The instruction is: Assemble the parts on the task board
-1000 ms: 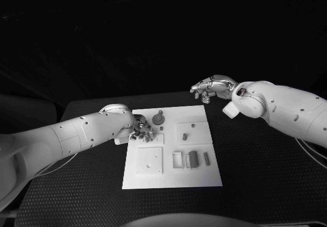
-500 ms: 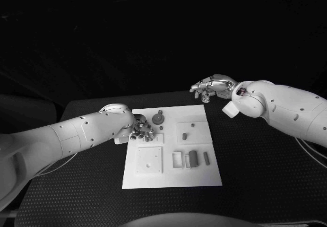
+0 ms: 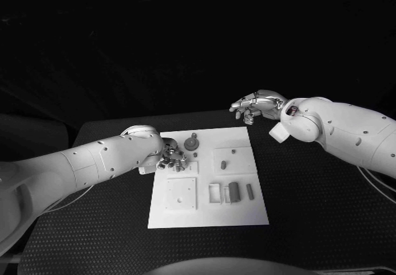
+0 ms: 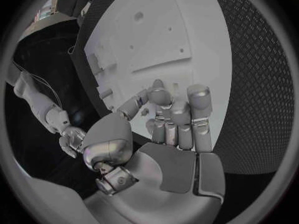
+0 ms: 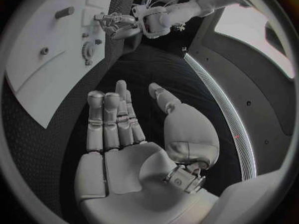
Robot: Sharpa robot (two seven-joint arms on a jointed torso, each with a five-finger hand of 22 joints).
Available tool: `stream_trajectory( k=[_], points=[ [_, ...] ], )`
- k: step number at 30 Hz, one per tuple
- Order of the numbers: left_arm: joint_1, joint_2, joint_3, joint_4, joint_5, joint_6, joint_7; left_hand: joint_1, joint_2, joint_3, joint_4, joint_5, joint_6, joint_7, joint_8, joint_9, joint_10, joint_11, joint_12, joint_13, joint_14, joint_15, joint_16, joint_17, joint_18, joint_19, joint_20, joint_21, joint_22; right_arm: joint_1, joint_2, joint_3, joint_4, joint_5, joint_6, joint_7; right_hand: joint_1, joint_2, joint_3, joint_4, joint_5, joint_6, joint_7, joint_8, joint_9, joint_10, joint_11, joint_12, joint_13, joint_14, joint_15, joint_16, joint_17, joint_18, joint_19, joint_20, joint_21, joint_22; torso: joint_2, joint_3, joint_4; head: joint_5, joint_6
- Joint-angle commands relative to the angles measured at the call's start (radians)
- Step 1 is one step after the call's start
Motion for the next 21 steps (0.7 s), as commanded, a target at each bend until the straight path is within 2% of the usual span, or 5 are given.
stream_trajectory(
  k=[1, 21],
  points=[
    [-0.005, 0.004, -0.001, 0.003, -0.024, 0.008, 0.003, 0.071, 0.072, 0.005, 0.001, -0.002, 0.006, 0.0, 0.003, 0.001, -0.008, -0.003, 0.004, -0.002, -0.017, -0.026, 0.005, -0.002, 0.038, -0.004, -0.002, -0.001, 0.016, 0.0, 0.002, 0.001, 0.0, -0.005, 0.018, 0.006, -0.012, -0.001, 0.004, 0.0, 0.004, 0.0, 0.005, 0.0, 0.001, -0.005, -0.004, 0.005, -0.002, -0.003, -0.005, 0.003, -0.002, 0.047, -0.001, -0.004, -0.006, 0.01, 0.0, 0.0002, -0.0002, 0.0, -0.001],
    [-0.013, 0.005, -0.001, 0.026, -0.054, -0.022, -0.005, 0.07, 0.072, 0.002, 0.003, -0.009, 0.005, 0.0, 0.002, 0.003, -0.008, -0.003, 0.004, -0.004, -0.017, -0.026, 0.003, -0.005, 0.039, -0.002, -0.002, 0.0, 0.015, 0.0, 0.002, 0.001, 0.0, -0.005, 0.018, 0.006, -0.013, -0.001, 0.004, 0.0, 0.004, 0.0, 0.005, 0.0, 0.001, -0.005, -0.004, 0.005, -0.002, -0.003, -0.005, 0.003, -0.002, 0.047, -0.001, -0.004, -0.006, 0.01, 0.0, 0.0009, -0.0005, -0.001, -0.003]
  ],
)
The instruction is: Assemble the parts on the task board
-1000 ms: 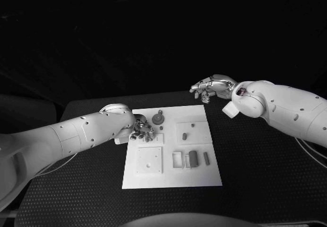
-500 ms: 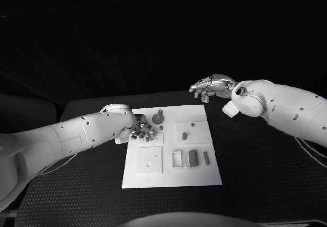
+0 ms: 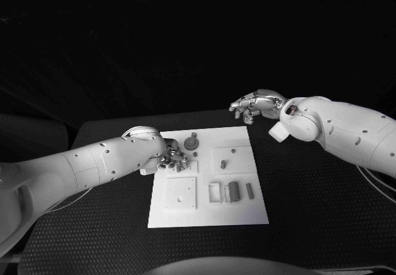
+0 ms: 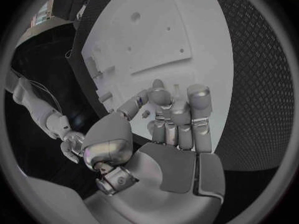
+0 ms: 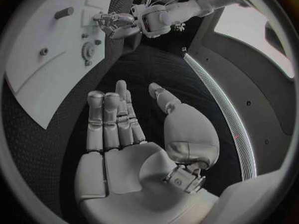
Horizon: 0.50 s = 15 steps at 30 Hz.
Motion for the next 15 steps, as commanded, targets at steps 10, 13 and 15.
stream_trajectory(
  k=[10, 13, 15],
  points=[
    [-0.005, -0.001, -0.002, 0.004, 0.01, -0.026, 0.002, 0.03, 0.037, -0.093, -0.001, -0.035, -0.004, 0.001, -0.005, 0.01, -0.007, 0.0, 0.003, -0.013, -0.013, -0.024, 0.0, -0.014, 0.04, 0.001, -0.002, -0.007, 0.011, 0.0, 0.0, 0.001, 0.0, -0.005, 0.015, 0.006, -0.013, -0.001, 0.004, 0.0, 0.004, 0.0, 0.006, 0.0, 0.002, -0.005, -0.004, 0.005, -0.002, -0.004, -0.005, 0.003, -0.001, 0.047, -0.001, -0.005, -0.006, 0.01, 0.0, -0.0006, 0.0009, -0.001, 0.001],
    [-0.005, -0.003, -0.002, 0.003, 0.011, -0.028, 0.001, 0.021, 0.011, -0.128, 0.001, -0.065, -0.005, 0.001, -0.007, 0.012, -0.007, -0.001, 0.003, -0.017, -0.013, -0.025, 0.0, -0.017, 0.042, 0.0, -0.003, -0.01, 0.01, 0.0, -0.001, 0.001, -0.001, -0.005, 0.015, 0.006, -0.013, -0.002, 0.004, 0.0, 0.004, 0.0, 0.006, 0.0, 0.002, -0.005, -0.004, 0.005, -0.002, -0.004, -0.005, 0.003, -0.001, 0.047, -0.001, -0.005, -0.006, 0.01, 0.0, -0.0008, 0.0007, -0.001, 0.001],
    [-0.005, -0.005, -0.002, 0.003, 0.012, -0.028, 0.0, 0.004, -0.004, -0.163, 0.0, -0.091, -0.006, 0.001, -0.008, 0.014, -0.008, -0.001, 0.004, -0.019, -0.014, -0.025, 0.0, -0.019, 0.042, -0.001, -0.003, -0.012, 0.01, 0.0, -0.001, 0.001, -0.001, -0.005, 0.015, 0.006, -0.013, -0.002, 0.004, 0.0, 0.004, 0.0, 0.006, 0.0, 0.002, -0.005, -0.004, 0.005, -0.002, -0.004, -0.005, 0.003, -0.001, 0.047, -0.001, -0.005, -0.006, 0.01, 0.0, -0.0009, 0.0004, -0.001, 0.002]
  ],
)
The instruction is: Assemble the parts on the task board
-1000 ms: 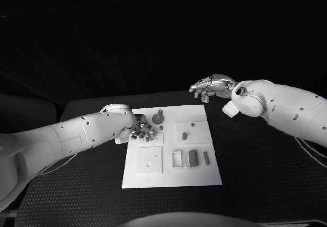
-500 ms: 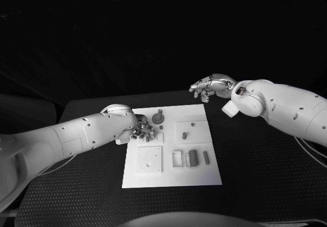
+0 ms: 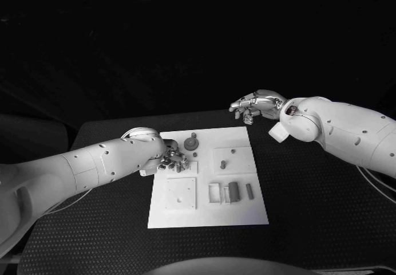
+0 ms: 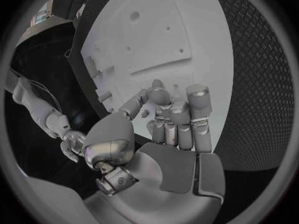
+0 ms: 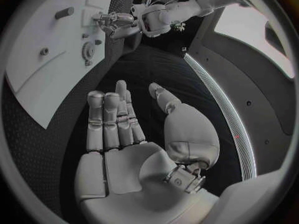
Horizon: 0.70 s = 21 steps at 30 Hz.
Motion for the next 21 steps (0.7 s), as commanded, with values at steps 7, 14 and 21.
stream_trajectory(
  k=[7, 14, 21],
  points=[
    [-0.002, -0.008, -0.001, 0.001, 0.017, -0.022, 0.0, -0.055, -0.071, -0.113, -0.007, -0.113, -0.006, -0.002, -0.009, 0.005, -0.008, 0.0, 0.006, -0.007, -0.02, -0.026, 0.003, -0.006, 0.039, -0.007, -0.006, -0.014, 0.011, 0.0, -0.001, 0.001, 0.0, -0.005, 0.013, 0.005, -0.009, 0.002, 0.004, 0.0, 0.004, 0.001, 0.008, 0.0, 0.001, -0.005, -0.004, 0.005, -0.001, -0.002, -0.003, 0.003, -0.001, 0.047, 0.001, -0.007, -0.006, 0.01, 0.001, -0.0006, 0.0007, -0.001, 0.0],
    [-0.002, -0.016, 0.0, 0.006, 0.034, -0.041, 0.002, -0.081, -0.096, -0.153, -0.003, -0.185, -0.005, -0.002, -0.013, 0.007, -0.01, -0.003, 0.007, -0.011, -0.023, -0.028, 0.005, -0.008, 0.043, -0.01, -0.009, -0.02, 0.011, 0.0, -0.002, 0.001, 0.0, -0.005, 0.013, 0.005, -0.009, 0.001, 0.004, 0.0, 0.004, 0.001, 0.008, -0.001, 0.001, -0.005, -0.004, 0.005, -0.001, -0.002, -0.003, 0.003, -0.001, 0.047, 0.001, -0.007, -0.006, 0.01, 0.001, -0.0004, 0.0, 0.0, 0.002],
    [0.0, -0.041, 0.005, 0.026, 0.047, -0.053, 0.0, -0.096, -0.113, -0.172, -0.006, -0.187, -0.006, -0.003, -0.014, 0.009, -0.011, -0.003, 0.008, -0.011, -0.024, -0.029, 0.007, -0.009, 0.044, -0.01, -0.01, -0.021, 0.011, 0.0, -0.004, 0.001, -0.002, -0.005, 0.011, 0.005, -0.009, 0.001, 0.004, -0.001, 0.004, 0.001, 0.008, -0.001, 0.001, -0.005, -0.004, 0.005, -0.001, -0.002, -0.003, 0.003, -0.002, 0.047, 0.001, -0.007, -0.006, 0.01, -0.001, -0.0005, 0.0001, 0.001, 0.004]
  ],
)
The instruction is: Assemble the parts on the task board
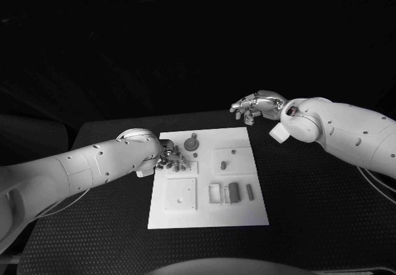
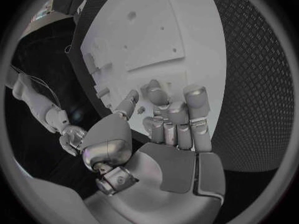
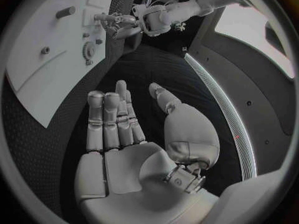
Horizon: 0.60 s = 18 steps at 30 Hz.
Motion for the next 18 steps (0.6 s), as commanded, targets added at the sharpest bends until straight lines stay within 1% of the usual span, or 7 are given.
stream_trajectory(
  k=[1, 3, 7, 10, 13, 15, 18],
  points=[
    [0.002, -0.01, 0.002, 0.011, 0.02, -0.021, 0.002, -0.007, -0.008, -0.008, 0.0, -0.005, -0.001, 0.001, -0.002, 0.001, -0.003, 0.004, 0.004, -0.001, -0.013, -0.007, 0.007, -0.001, 0.014, -0.003, -0.006, -0.004, 0.011, 0.0, -0.002, 0.001, 0.0, -0.004, 0.011, 0.006, -0.009, 0.001, 0.004, -0.001, 0.004, 0.0, 0.007, -0.001, 0.001, -0.005, -0.004, 0.006, -0.001, -0.002, -0.004, 0.003, -0.002, 0.047, 0.002, -0.008, -0.006, 0.01, -0.001, -0.0001, 0.0002, 0.001, 0.001],
    [0.004, -0.014, 0.007, 0.014, 0.023, -0.025, 0.005, -0.007, -0.006, -0.009, 0.0, -0.004, 0.0, 0.001, -0.002, 0.001, -0.003, 0.004, 0.005, -0.001, -0.013, -0.007, 0.007, -0.001, 0.014, -0.002, -0.006, -0.004, 0.011, 0.0, -0.004, 0.001, 0.0, -0.004, 0.011, 0.006, -0.009, 0.001, 0.004, -0.001, 0.004, 0.0, 0.007, -0.001, 0.001, -0.005, -0.004, 0.006, -0.001, -0.002, -0.004, 0.003, -0.002, 0.047, 0.002, -0.008, -0.006, 0.01, -0.001, -0.0002, 0.0007, 0.001, 0.001],
    [0.008, -0.026, 0.037, 0.021, 0.061, -0.045, 0.0, -0.006, -0.004, -0.009, 0.0, -0.004, -0.001, 0.0, -0.002, 0.002, -0.003, 0.004, 0.005, -0.001, -0.013, -0.008, 0.007, -0.001, 0.015, -0.002, -0.007, -0.004, 0.011, 0.0, -0.005, 0.001, -0.003, -0.004, 0.011, 0.006, -0.009, 0.001, 0.004, -0.001, 0.004, 0.0, 0.007, -0.001, 0.001, -0.005, -0.004, 0.006, -0.001, -0.002, -0.004, 0.003, -0.002, 0.047, 0.002, -0.008, -0.006, 0.01, -0.001, -0.0003, 0.0007, 0.002, 0.004],
    [0.02, -0.034, 0.053, 0.017, 0.065, -0.067, -0.004, 0.005, 0.003, -0.01, -0.002, 0.0, -0.032, 0.008, -0.019, -0.004, -0.008, 0.009, 0.006, -0.001, -0.016, -0.006, 0.007, -0.001, 0.019, -0.003, -0.01, -0.007, 0.011, 0.0, -0.005, 0.001, -0.005, -0.004, 0.01, 0.006, -0.009, 0.001, 0.004, -0.001, 0.004, 0.0, 0.007, -0.001, 0.001, -0.005, -0.004, 0.006, -0.001, -0.002, -0.004, 0.003, -0.002, 0.047, 0.002, -0.008, -0.006, 0.01, 0.0, -0.0003, 0.0004, 0.004, 0.007],
    [0.038, -0.048, 0.071, 0.013, 0.087, -0.079, -0.006, 0.022, 0.013, -0.005, -0.001, 0.038, -0.048, 0.015, -0.022, -0.004, -0.022, 0.016, 0.002, -0.004, -0.026, 0.0, -0.002, -0.005, 0.021, -0.011, -0.011, -0.017, 0.007, 0.0, -0.007, 0.001, -0.005, -0.004, 0.009, 0.006, -0.008, 0.001, 0.004, -0.001, 0.004, -0.001, 0.007, -0.001, 0.001, -0.005, -0.004, 0.006, -0.002, -0.002, -0.004, 0.003, -0.002, 0.047, 0.002, -0.008, -0.006, 0.011, -0.002, -0.0002, 0.0001, 0.006, 0.011],
    [0.046, -0.052, 0.075, 0.009, 0.096, -0.079, -0.006, 0.028, 0.015, -0.003, -0.002, 0.043, -0.056, 0.018, -0.026, -0.005, -0.029, 0.019, -0.002, -0.006, -0.031, 0.003, -0.008, -0.009, 0.022, -0.014, -0.012, -0.022, 0.005, 0.0, -0.008, 0.001, -0.005, -0.004, 0.008, 0.006, -0.008, 0.001, 0.005, -0.001, 0.004, -0.001, 0.007, -0.001, 0.001, -0.005, -0.004, 0.006, -0.002, -0.002, -0.004, 0.003, -0.002, 0.047, 0.002, -0.008, -0.006, 0.011, -0.002, -0.0002, 0.0007, 0.006, 0.012],
    [0.073, -0.052, 0.077, -0.021, 0.123, -0.106, 0.002, 0.038, 0.018, -0.002, -0.002, 0.05, -0.068, 0.023, -0.029, -0.007, -0.039, 0.025, -0.008, -0.011, -0.036, 0.009, -0.018, -0.015, 0.023, -0.02, -0.014, -0.03, 0.003, 0.0, -0.008, 0.001, -0.007, -0.004, 0.007, 0.006, -0.008, 0.001, 0.005, -0.002, 0.004, -0.001, 0.007, -0.002, 0.001, -0.006, -0.004, 0.006, -0.002, -0.002, -0.004, 0.003, -0.002, 0.047, 0.003, -0.008, -0.006, 0.011, -0.002, 0.0007, 0.0013, 0.008, 0.015]
  ],
)
